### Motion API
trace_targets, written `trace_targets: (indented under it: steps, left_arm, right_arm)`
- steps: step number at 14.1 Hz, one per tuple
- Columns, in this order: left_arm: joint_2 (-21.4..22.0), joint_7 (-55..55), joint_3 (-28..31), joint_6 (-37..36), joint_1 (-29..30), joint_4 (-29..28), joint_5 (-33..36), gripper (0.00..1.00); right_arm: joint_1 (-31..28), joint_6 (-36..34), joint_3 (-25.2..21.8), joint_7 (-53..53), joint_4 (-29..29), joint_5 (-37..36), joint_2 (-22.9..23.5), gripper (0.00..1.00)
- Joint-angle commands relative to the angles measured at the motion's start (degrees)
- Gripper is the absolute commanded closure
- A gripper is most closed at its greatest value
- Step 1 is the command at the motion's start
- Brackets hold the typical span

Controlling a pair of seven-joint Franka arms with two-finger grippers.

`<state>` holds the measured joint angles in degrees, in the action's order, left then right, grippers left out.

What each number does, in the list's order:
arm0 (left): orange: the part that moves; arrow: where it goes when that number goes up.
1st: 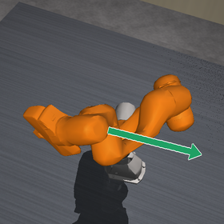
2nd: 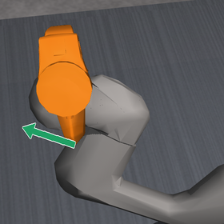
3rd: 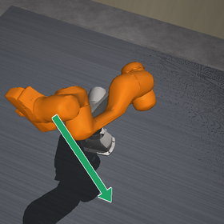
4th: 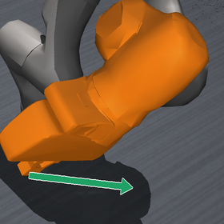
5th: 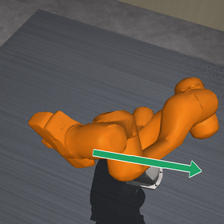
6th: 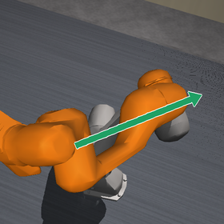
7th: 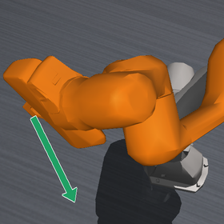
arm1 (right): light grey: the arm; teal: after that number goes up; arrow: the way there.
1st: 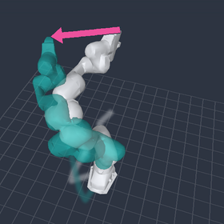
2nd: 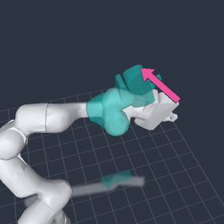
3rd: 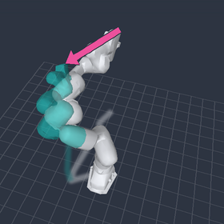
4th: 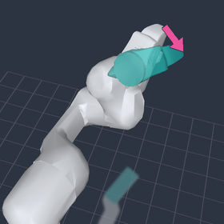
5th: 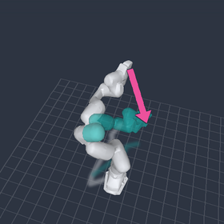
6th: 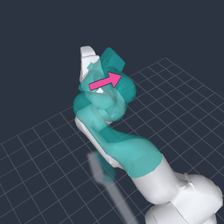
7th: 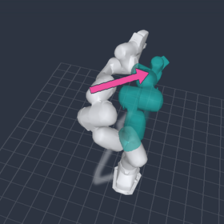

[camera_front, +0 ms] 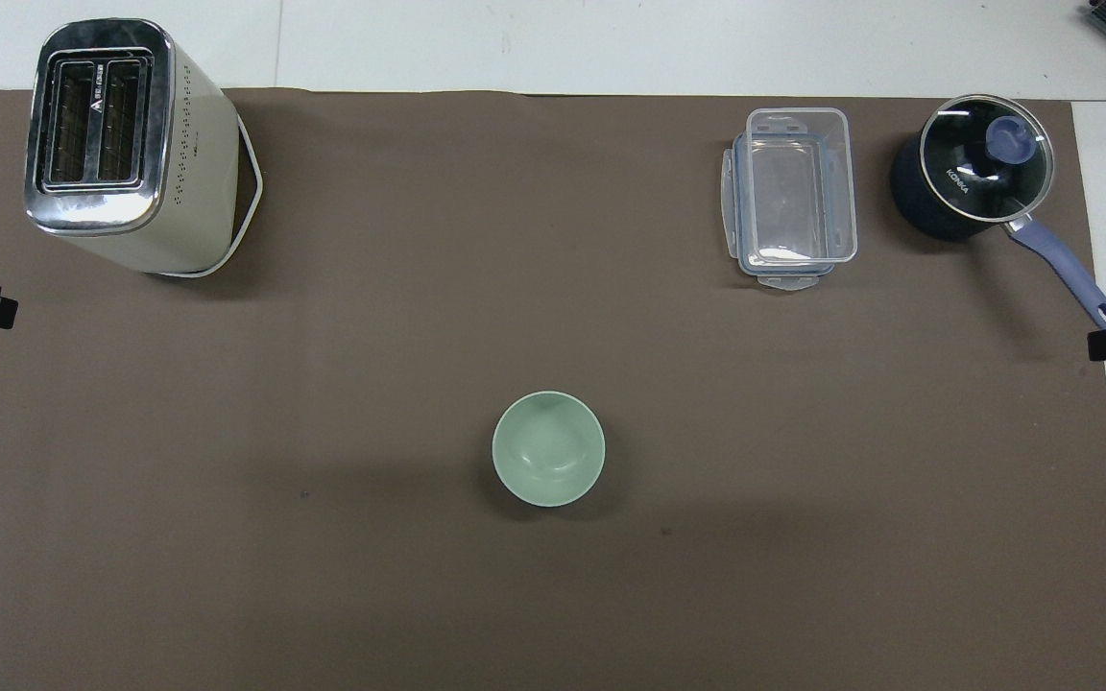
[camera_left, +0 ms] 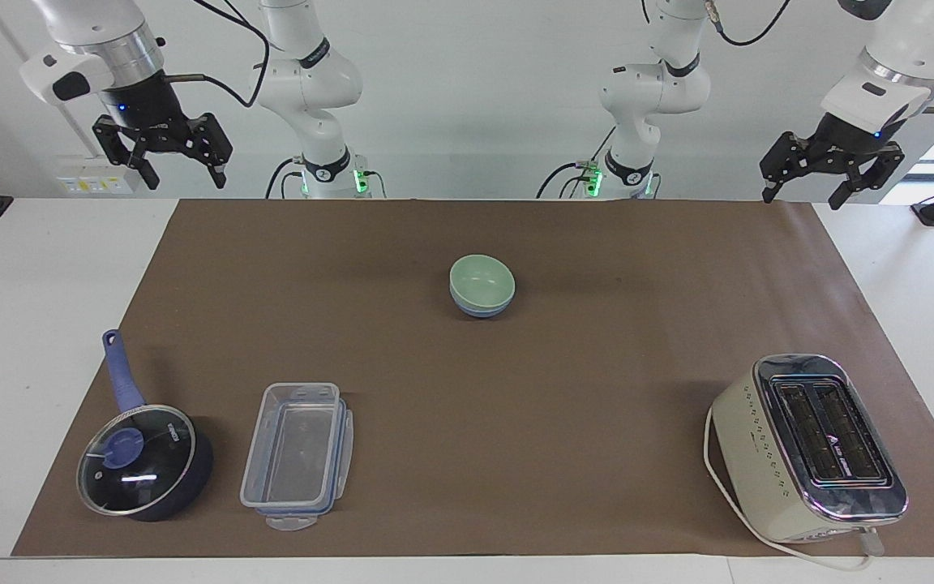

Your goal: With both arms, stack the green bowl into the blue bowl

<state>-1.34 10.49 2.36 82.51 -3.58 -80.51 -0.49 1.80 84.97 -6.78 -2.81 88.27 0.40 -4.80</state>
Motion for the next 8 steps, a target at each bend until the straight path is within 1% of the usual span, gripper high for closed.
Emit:
trace_targets:
  steps: [1, 3, 8]
  left_arm:
    - [0.55, -0.03, -0.34, -0.95, 0.42, 0.18, 0.93, 0.00]
    - [0.46, -0.03, -0.34, -0.95, 0.42, 0.18, 0.93, 0.00]
    - [0.55, -0.03, -0.34, -0.95, 0.42, 0.18, 0.93, 0.00]
  right_arm:
    - [-0.22, 1.77, 0.54, -0.18, 0.68, -0.84, -1.00, 0.00]
    - [0.22, 2.30, 0.80, -1.85, 1.20, -0.93, -1.27, 0.00]
    - [0.39, 1.42, 1.07, -1.59, 1.29, -0.75, -1.18, 0.00]
